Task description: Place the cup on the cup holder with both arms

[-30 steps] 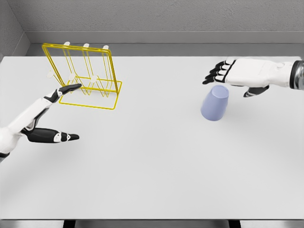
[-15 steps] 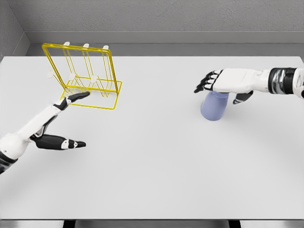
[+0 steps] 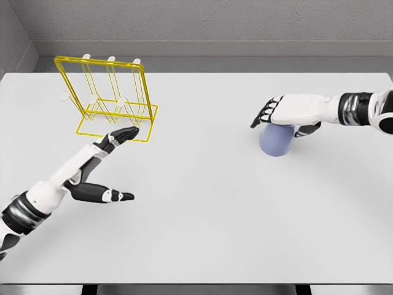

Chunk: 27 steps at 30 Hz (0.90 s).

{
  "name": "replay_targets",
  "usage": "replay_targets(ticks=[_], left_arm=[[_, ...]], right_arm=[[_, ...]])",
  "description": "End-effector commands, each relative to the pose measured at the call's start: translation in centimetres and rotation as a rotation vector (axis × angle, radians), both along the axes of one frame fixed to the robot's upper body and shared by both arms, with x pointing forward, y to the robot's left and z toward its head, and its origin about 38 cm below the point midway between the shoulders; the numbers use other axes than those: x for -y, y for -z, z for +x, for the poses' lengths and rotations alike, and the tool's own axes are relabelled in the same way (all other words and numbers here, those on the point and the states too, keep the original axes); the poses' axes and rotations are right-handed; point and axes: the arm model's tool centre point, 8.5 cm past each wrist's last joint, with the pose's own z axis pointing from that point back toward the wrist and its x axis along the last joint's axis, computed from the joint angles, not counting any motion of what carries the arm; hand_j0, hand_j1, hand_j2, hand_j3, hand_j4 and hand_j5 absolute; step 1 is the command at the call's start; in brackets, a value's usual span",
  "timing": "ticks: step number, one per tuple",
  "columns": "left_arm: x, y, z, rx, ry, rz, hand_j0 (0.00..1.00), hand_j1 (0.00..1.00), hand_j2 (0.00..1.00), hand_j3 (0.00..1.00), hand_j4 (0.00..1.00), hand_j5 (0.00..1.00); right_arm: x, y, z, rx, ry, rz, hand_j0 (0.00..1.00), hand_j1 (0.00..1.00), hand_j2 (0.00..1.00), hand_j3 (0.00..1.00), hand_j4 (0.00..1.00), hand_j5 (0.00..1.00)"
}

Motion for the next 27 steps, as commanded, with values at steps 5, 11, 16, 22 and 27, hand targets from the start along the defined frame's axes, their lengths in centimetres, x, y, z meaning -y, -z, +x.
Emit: replay_targets(ticks=[5, 11, 16, 22, 27], left_arm=[[0.3, 1.9, 0.8, -0.177, -0.043, 0.032, 1.0, 1.0, 1.0, 1.0, 1.0, 1.0], [0.5, 2.7, 1.4, -0.272, -0.073, 0.031, 1.0, 1.0, 1.0, 1.0, 1.0, 1.0], [1.4, 3.4, 1.7, -0.331, -0.076, 0.047, 1.0, 1.0, 1.0, 1.0, 1.0, 1.0], [2.3, 4.3, 2.0, -0.357, -0.081, 0.014, 1.0, 1.0, 1.0, 1.0, 1.0, 1.0], [2.6, 4.6, 2.1, -0.375, -0.081, -0.006, 1.0, 1.0, 1.0, 1.0, 1.0, 1.0]], right_arm=[[0.1, 0.2, 0.1, 0.012, -0.001, -0.031, 0.64, 0.64, 0.64, 0.64, 0.64, 0.64], [0.1, 0.1, 0.1, 0.016, -0.001, -0.031, 0.64, 0.64, 0.64, 0.64, 0.64, 0.64], [-0.1, -0.5, 0.0, 0.027, -0.007, -0.024, 0.63, 0.63, 0.63, 0.63, 0.63, 0.63], [-0.9, -1.3, -0.4, 0.048, -0.04, -0.022, 0.59, 0.59, 0.59, 0.59, 0.59, 0.59], [-1.7, -1.8, -1.0, 0.053, -0.073, -0.04, 0.56, 0.56, 0.56, 0.56, 0.56, 0.56]])
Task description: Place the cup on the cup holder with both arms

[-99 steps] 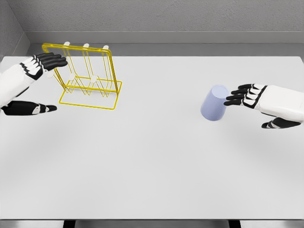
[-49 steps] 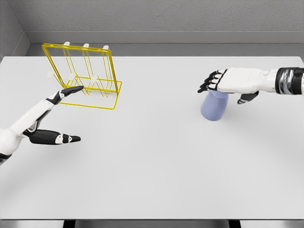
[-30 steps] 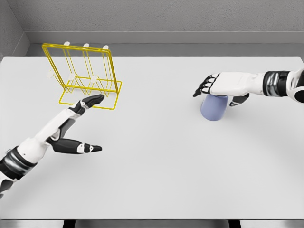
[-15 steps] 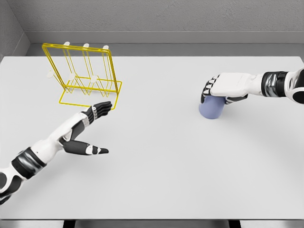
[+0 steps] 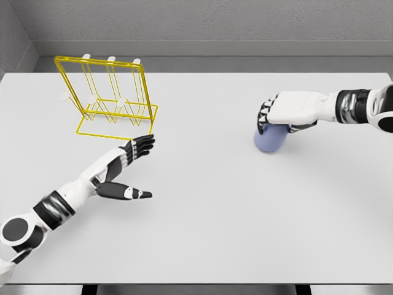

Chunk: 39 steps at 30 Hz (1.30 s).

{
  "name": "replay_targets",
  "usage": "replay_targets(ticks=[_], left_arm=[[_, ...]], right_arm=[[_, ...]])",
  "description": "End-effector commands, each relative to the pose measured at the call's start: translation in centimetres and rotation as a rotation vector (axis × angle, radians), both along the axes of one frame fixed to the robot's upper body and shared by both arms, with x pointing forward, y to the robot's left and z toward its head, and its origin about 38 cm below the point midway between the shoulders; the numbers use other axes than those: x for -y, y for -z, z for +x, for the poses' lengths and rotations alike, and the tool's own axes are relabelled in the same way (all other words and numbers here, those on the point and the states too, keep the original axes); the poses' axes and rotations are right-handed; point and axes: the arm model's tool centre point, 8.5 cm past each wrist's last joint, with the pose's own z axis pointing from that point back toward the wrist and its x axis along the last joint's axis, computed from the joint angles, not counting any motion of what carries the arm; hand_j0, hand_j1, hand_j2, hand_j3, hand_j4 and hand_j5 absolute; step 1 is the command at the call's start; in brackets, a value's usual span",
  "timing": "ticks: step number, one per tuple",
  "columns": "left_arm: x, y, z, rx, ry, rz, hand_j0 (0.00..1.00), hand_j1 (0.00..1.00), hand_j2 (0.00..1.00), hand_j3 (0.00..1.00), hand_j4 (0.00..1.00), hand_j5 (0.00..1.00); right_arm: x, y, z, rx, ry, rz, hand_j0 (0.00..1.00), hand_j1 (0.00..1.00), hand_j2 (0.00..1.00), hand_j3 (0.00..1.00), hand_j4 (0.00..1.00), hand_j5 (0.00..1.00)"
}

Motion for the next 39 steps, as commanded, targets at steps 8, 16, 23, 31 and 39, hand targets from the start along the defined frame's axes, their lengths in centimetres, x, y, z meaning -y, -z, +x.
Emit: replay_targets(ticks=[8, 16, 23, 31, 39], left_arm=[[0.3, 1.3, 0.1, -0.035, -0.009, -0.01, 1.0, 1.0, 1.0, 1.0, 1.0, 1.0], [0.5, 1.4, 0.2, -0.037, -0.004, -0.006, 1.0, 1.0, 1.0, 1.0, 1.0, 1.0], [0.3, 1.4, 0.5, -0.034, -0.011, -0.001, 1.0, 1.0, 1.0, 1.0, 1.0, 1.0], [0.5, 1.5, 0.9, -0.033, -0.017, -0.004, 1.0, 1.0, 1.0, 1.0, 1.0, 1.0], [0.7, 1.7, 0.8, -0.038, -0.011, -0.006, 1.0, 1.0, 1.0, 1.0, 1.0, 1.0]], right_arm=[[-1.3, -2.1, -2.0, 0.049, -0.084, -0.033, 0.56, 0.56, 0.56, 0.56, 0.56, 0.56], [-3.7, -4.0, -5.9, 0.109, -0.225, -0.047, 0.56, 0.56, 0.56, 0.56, 0.56, 0.56], [-5.6, -3.8, -6.5, 0.105, -0.274, -0.019, 0.56, 0.56, 0.56, 0.56, 0.56, 0.56], [-7.8, -3.4, -6.8, 0.095, -0.32, 0.029, 0.56, 0.56, 0.56, 0.56, 0.56, 0.56], [-10.7, -2.7, -7.4, 0.077, -0.377, 0.08, 0.56, 0.56, 0.56, 0.56, 0.56, 0.56]])
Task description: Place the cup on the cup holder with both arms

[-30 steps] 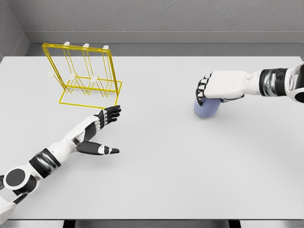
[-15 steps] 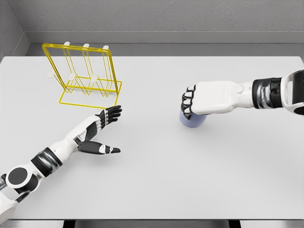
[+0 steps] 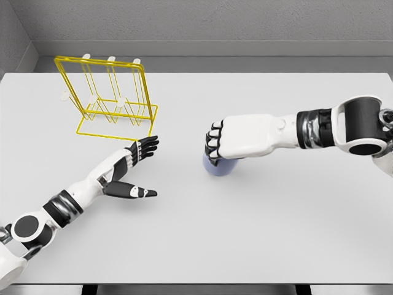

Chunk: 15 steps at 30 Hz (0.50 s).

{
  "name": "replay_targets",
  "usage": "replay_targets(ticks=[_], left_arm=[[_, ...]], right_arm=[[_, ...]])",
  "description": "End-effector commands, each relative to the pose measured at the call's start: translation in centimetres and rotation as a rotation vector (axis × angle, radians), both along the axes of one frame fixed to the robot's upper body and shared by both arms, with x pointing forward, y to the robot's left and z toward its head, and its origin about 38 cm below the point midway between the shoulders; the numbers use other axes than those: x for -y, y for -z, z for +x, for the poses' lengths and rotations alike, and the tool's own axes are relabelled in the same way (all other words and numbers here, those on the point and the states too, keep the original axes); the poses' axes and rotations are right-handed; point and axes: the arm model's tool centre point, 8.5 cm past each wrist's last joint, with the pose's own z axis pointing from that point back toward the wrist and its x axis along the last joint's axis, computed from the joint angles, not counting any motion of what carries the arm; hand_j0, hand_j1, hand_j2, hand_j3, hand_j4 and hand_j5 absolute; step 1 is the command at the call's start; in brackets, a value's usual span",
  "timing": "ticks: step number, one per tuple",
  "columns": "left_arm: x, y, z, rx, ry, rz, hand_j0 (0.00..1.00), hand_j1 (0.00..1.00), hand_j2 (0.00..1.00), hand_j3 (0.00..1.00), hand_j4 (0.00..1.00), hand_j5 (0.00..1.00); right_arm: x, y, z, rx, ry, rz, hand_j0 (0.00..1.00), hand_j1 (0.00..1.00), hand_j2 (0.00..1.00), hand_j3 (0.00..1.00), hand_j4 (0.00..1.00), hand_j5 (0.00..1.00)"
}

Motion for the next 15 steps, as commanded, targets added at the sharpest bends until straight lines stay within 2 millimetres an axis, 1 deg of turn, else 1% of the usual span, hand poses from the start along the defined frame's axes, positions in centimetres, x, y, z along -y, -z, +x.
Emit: replay_targets(ticks=[1, 8, 10, 15], left_arm=[[0.0, 0.0, 0.0, -0.002, 0.0, -0.002, 1.0, 1.0, 1.0, 1.0, 1.0, 1.0], [0.0, 0.0, 0.1, -0.001, -0.002, 0.001, 1.0, 1.0, 1.0, 1.0, 1.0, 1.0], [-0.1, 0.1, 0.1, -0.001, -0.003, 0.003, 1.0, 1.0, 1.0, 1.0, 1.0, 1.0], [-0.1, 0.0, 0.2, 0.001, -0.004, 0.002, 1.0, 1.0, 1.0, 1.0, 1.0, 1.0]], right_arm=[[-1.0, 0.0, -0.2, -0.009, -0.019, 0.02, 0.56, 0.56, 0.56, 0.56, 0.56, 0.56], [-2.6, 0.3, -0.5, -0.018, -0.051, 0.037, 0.56, 0.56, 0.56, 0.56, 0.56, 0.56], [-2.7, 0.7, -0.6, -0.022, -0.051, 0.033, 0.56, 0.56, 0.56, 0.56, 0.56, 0.56], [-2.6, 0.9, -0.4, -0.001, -0.043, 0.013, 0.58, 0.58, 0.58, 0.58, 0.58, 0.58]])
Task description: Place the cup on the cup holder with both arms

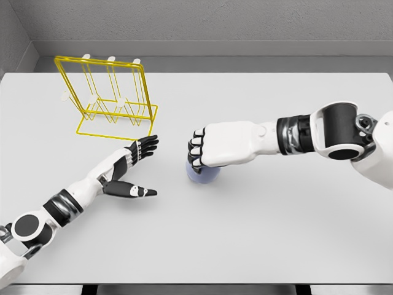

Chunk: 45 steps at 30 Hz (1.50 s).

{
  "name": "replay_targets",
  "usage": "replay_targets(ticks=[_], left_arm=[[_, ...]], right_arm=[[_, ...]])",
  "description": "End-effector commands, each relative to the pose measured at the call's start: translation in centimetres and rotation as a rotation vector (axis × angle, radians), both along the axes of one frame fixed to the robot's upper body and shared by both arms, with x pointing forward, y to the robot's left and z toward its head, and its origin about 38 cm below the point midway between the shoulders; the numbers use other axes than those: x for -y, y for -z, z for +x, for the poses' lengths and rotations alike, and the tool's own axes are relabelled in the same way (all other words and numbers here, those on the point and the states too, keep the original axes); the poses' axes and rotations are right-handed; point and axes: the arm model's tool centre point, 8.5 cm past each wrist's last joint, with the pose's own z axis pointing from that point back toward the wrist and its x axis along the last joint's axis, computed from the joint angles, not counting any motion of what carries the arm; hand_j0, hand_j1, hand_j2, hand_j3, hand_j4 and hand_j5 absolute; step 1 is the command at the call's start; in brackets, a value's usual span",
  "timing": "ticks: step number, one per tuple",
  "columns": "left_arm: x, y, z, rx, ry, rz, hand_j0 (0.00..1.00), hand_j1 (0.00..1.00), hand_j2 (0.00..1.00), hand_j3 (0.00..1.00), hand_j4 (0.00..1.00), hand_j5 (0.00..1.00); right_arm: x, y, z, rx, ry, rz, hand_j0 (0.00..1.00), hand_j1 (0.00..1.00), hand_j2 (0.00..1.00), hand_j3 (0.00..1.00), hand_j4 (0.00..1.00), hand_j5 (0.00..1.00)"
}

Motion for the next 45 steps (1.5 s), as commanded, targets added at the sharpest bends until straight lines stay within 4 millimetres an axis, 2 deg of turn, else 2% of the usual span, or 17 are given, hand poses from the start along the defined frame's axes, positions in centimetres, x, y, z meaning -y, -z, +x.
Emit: replay_targets(ticks=[1, 8, 10, 11, 12, 15, 26, 29, 32, 36, 38, 39, 41, 45], left_arm=[[0.0, -0.1, 0.1, 0.001, 0.0, -0.002, 1.0, 1.0, 1.0, 1.0, 1.0, 1.0], [0.2, 0.0, 0.3, 0.002, -0.002, -0.005, 1.0, 1.0, 1.0, 1.0, 1.0, 1.0], [0.2, 0.0, 0.3, 0.002, -0.001, -0.004, 1.0, 1.0, 1.0, 1.0, 1.0, 1.0], [0.2, 0.0, 0.3, 0.002, -0.001, -0.004, 1.0, 1.0, 1.0, 1.0, 1.0, 1.0], [0.2, 0.0, 0.3, 0.002, -0.001, -0.004, 1.0, 1.0, 1.0, 1.0, 1.0, 1.0], [0.2, 0.0, 0.3, 0.002, -0.002, -0.004, 1.0, 1.0, 1.0, 1.0, 1.0, 1.0], [0.1, 0.0, 0.7, 0.004, -0.009, 0.0, 1.0, 1.0, 1.0, 1.0, 1.0, 1.0], [0.3, 0.0, 0.8, 0.006, -0.008, -0.005, 1.0, 1.0, 1.0, 1.0, 1.0, 1.0], [0.1, 0.3, 1.2, 0.004, -0.016, 0.003, 1.0, 1.0, 1.0, 1.0, 1.0, 1.0], [1.2, 0.9, 2.1, -0.003, -0.011, 0.0, 1.0, 1.0, 1.0, 1.0, 1.0, 1.0], [2.0, 1.1, 2.2, -0.005, 0.005, -0.004, 1.0, 1.0, 1.0, 1.0, 1.0, 1.0], [2.6, 1.3, 2.3, -0.01, 0.013, -0.009, 1.0, 1.0, 1.0, 1.0, 1.0, 1.0], [3.5, 1.2, 2.4, -0.005, 0.027, -0.02, 1.0, 1.0, 1.0, 1.0, 1.0, 1.0], [4.6, 0.7, 2.8, 0.005, 0.052, -0.025, 1.0, 1.0, 1.0, 1.0, 1.0, 1.0]], right_arm=[[0.0, 0.1, 0.1, 0.007, 0.007, -0.008, 0.58, 0.58, 0.58, 0.58, 0.58, 0.58], [-0.4, 1.0, -0.1, 0.0, -0.001, -0.02, 0.62, 0.62, 0.62, 0.62, 0.62, 0.62], [-0.4, 1.1, 0.0, -0.001, 0.001, -0.022, 0.71, 0.71, 0.71, 0.71, 0.71, 0.71], [-0.2, 1.4, 0.1, -0.009, 0.009, -0.024, 0.87, 0.87, 0.87, 0.87, 0.87, 0.87], [-0.2, 1.7, 0.0, -0.017, 0.009, -0.024, 0.95, 0.95, 0.95, 0.95, 0.95, 0.95], [-0.1, 1.7, 0.0, -0.017, 0.012, -0.024, 0.99, 0.99, 0.99, 0.99, 0.99, 0.99], [-0.2, 0.4, 0.1, -0.005, 0.009, 0.023, 0.99, 0.99, 0.99, 0.99, 0.99, 0.99], [0.5, -2.0, 0.6, 0.019, 0.031, 0.091, 1.0, 1.0, 1.0, 1.0, 1.0, 1.0], [2.0, -4.8, 1.6, 0.076, 0.08, 0.142, 1.0, 1.0, 1.0, 1.0, 1.0, 1.0], [4.9, -7.3, 2.4, 0.118, 0.152, 0.193, 1.0, 1.0, 1.0, 1.0, 1.0, 1.0], [8.1, -9.0, 2.4, 0.09, 0.209, 0.254, 1.0, 1.0, 1.0, 1.0, 1.0, 1.0], [11.0, -9.5, 2.2, 0.082, 0.274, 0.296, 1.0, 1.0, 1.0, 1.0, 1.0, 1.0], [15.0, -9.1, 2.1, 0.076, 0.388, 0.35, 1.0, 1.0, 1.0, 1.0, 1.0, 1.0], [19.3, -7.4, 2.4, 0.007, 0.511, 0.386, 1.0, 1.0, 1.0, 1.0, 1.0, 1.0]])
